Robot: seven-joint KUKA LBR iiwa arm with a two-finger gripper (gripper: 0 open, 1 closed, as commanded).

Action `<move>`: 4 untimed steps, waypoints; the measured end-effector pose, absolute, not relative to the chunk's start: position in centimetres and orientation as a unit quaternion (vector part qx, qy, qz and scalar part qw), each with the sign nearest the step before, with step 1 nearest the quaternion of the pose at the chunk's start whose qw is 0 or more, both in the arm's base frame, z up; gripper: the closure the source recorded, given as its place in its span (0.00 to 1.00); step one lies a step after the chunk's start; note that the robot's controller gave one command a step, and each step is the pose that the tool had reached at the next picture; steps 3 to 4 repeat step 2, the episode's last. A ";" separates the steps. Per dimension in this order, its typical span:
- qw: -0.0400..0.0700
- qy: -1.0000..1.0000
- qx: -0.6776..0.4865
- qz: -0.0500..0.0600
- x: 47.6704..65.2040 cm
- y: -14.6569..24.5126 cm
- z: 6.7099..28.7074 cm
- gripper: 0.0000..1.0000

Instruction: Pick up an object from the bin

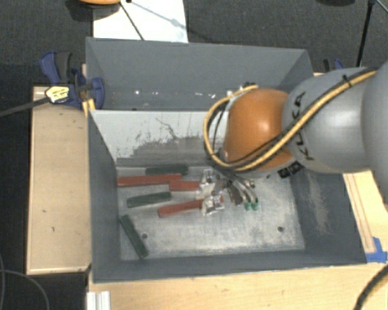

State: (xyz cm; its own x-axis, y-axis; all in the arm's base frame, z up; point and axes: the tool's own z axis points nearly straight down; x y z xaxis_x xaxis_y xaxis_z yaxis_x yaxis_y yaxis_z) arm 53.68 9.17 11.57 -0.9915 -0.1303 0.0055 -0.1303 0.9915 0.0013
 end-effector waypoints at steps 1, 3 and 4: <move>-0.004 -0.999 0.034 0.000 54.2 9.5 14.4 1.00; -0.004 -0.917 0.398 0.001 54.2 8.4 28.9 1.00; -0.004 -0.917 0.398 0.001 54.2 8.4 28.9 1.00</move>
Offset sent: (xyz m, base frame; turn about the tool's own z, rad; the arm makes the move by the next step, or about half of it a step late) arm 0.0044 -0.0080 0.1707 -0.6880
